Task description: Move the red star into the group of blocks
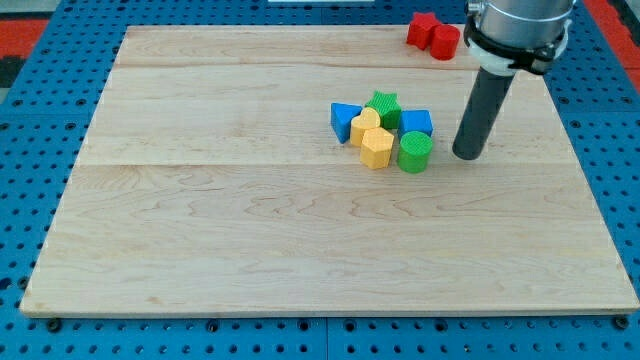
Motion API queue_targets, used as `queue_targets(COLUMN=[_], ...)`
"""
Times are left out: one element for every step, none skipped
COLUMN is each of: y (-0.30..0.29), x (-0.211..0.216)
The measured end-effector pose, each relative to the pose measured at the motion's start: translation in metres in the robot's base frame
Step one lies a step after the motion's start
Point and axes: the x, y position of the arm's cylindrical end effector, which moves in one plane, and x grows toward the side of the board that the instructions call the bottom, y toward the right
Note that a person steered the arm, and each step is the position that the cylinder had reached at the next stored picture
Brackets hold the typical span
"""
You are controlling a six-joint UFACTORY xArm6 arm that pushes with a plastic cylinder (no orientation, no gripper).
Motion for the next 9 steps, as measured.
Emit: queue_targets(y=[-0.018,-0.048,-0.029,0.031,0.035,0.089,0.035,-0.024,-0.064], x=[0.0,-0.008,-0.012,-0.062,-0.15,-0.206,-0.232,-0.231,-0.215])
